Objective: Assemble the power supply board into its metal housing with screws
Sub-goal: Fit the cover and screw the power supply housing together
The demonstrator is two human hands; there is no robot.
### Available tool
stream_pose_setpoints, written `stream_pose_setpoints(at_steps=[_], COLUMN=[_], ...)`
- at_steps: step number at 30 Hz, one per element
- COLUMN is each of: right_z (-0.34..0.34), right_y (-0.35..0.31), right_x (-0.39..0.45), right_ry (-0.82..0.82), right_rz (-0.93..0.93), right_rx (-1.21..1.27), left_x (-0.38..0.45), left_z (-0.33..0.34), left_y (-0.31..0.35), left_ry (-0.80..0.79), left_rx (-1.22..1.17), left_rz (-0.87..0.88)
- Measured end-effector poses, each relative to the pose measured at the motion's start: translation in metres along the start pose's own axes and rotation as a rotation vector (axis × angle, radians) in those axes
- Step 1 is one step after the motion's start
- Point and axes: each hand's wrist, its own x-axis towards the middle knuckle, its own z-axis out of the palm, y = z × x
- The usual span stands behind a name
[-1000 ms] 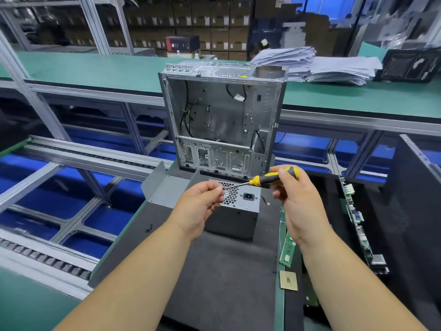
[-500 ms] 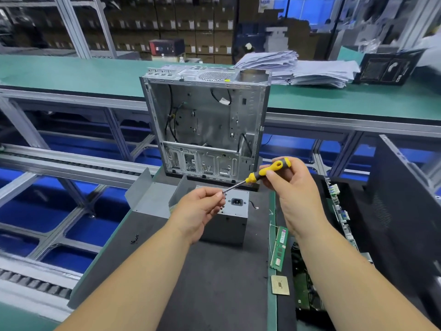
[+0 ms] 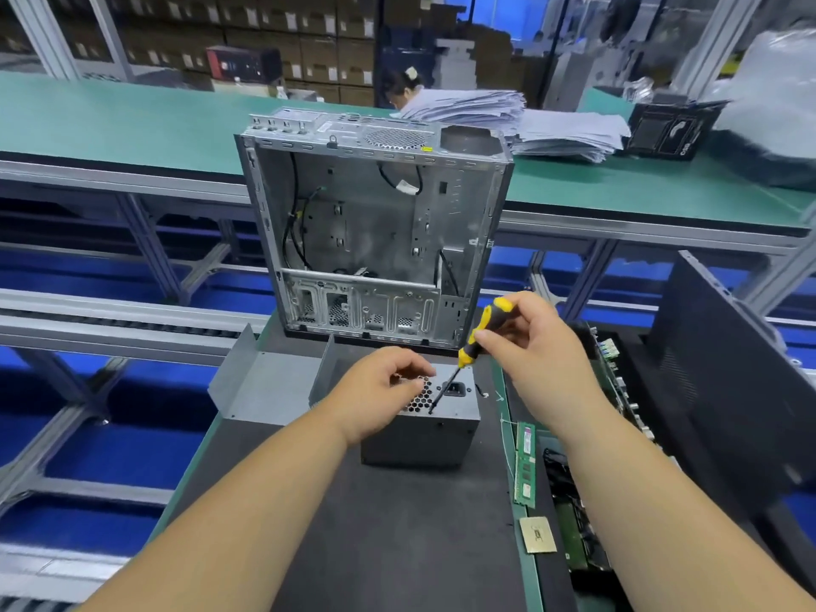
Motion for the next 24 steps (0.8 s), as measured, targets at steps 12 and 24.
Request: stream_pose_setpoints(at_steps=[12,24], right_z=[0.022,0.02], right_y=[-0.009,-0.034], right_x=[-0.011,-0.002], right_ry=[-0.013,-0.269], right_rz=[0.003,-0.017], right_rx=[-0.257,-0.491], left_x=[0.003,0.001], left_z=[-0.004,0.001], left_y=[-0.009,-0.013], left_ry=[-0.195,-0.18], left_rx=[0.282,0.345], left_rz=[0.128,0.146])
